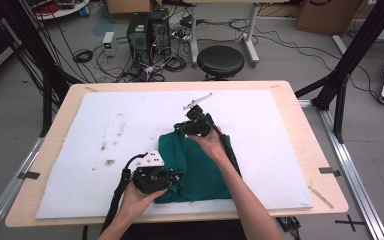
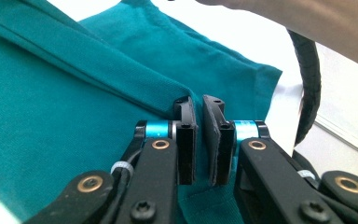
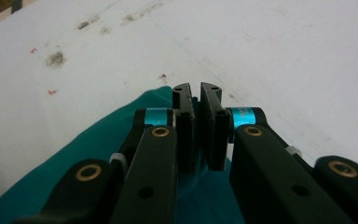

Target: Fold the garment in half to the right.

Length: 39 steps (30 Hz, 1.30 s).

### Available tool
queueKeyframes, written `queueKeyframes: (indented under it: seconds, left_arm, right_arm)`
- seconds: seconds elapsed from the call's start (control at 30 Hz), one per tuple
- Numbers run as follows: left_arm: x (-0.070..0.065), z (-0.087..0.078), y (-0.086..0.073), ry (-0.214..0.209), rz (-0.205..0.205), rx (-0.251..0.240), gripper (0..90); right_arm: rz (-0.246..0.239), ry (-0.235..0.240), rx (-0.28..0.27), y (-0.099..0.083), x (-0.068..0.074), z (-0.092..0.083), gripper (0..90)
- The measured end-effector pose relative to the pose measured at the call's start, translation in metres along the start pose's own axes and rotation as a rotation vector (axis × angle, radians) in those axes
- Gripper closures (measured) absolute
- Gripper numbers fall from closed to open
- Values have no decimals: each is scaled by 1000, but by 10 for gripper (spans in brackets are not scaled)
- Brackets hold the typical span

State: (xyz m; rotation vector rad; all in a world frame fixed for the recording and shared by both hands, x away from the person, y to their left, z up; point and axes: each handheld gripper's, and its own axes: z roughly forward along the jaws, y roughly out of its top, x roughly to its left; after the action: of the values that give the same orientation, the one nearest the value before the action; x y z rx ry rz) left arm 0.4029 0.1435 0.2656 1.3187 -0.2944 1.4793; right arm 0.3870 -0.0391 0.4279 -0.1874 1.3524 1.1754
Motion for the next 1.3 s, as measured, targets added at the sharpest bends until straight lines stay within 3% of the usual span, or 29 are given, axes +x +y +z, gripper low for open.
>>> queueKeyframes:
  seconds: [0.77, 1.1, 1.3]
  left_arm:
    - [-20, 53, 25, -55, 28, 28, 838]
    - [-28, 73, 33, -83, 35, 48, 839]
    - [-33, 86, 38, -82, 54, 67, 838]
  right_arm:
    - [29, -40, 24, -22, -27, -38, 857]
    - [122, -35, 2, -50, -51, -53, 858]
    - [131, -54, -4, -58, -58, -62, 857]
